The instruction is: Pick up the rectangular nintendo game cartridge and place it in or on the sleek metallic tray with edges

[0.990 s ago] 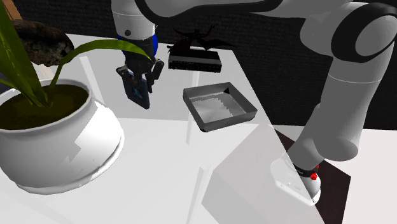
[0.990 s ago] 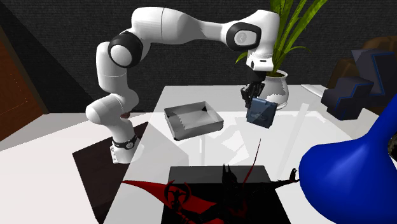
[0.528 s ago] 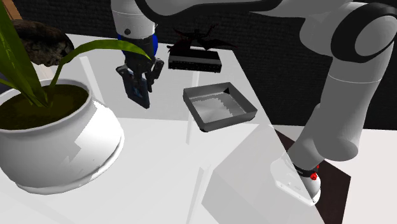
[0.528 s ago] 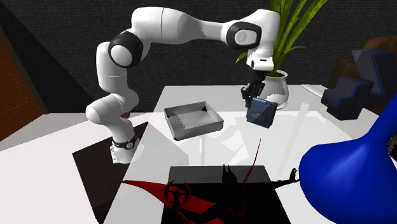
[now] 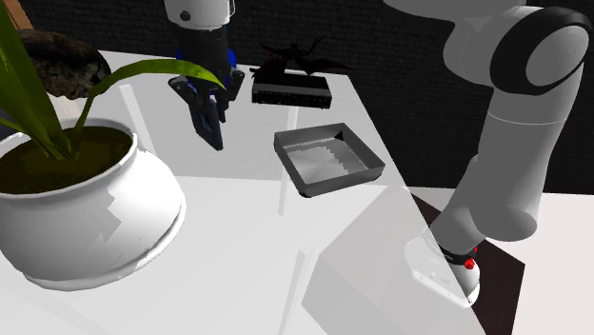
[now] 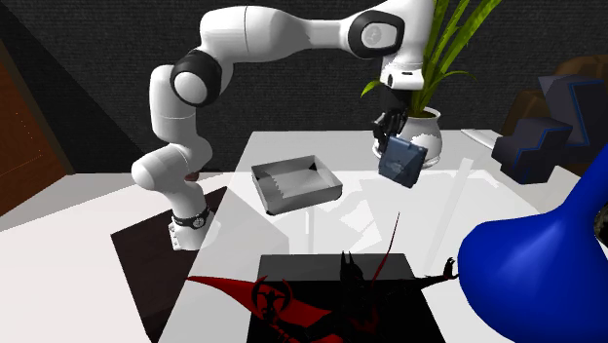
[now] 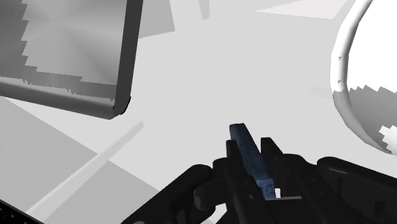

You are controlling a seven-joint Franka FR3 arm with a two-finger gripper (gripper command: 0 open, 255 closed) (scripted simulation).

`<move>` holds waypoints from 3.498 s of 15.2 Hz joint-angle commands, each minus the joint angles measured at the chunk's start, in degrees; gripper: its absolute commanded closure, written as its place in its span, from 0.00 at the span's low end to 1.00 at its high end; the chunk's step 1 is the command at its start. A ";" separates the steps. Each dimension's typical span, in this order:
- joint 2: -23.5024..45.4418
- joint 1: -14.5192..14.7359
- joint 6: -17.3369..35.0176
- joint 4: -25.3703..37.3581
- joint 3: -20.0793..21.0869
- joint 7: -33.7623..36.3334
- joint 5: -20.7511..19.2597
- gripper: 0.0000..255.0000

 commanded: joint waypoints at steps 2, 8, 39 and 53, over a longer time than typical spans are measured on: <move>0.83 0.61 -2.77 3.54 0.04 0.06 -0.39 1.00; 3.63 2.55 -9.08 12.52 0.01 0.23 -1.77 1.00; -53.37 -7.90 -8.52 -41.40 -12.05 -19.86 17.86 1.00; -56.91 -7.13 1.51 -54.93 -11.22 -20.54 19.05 1.00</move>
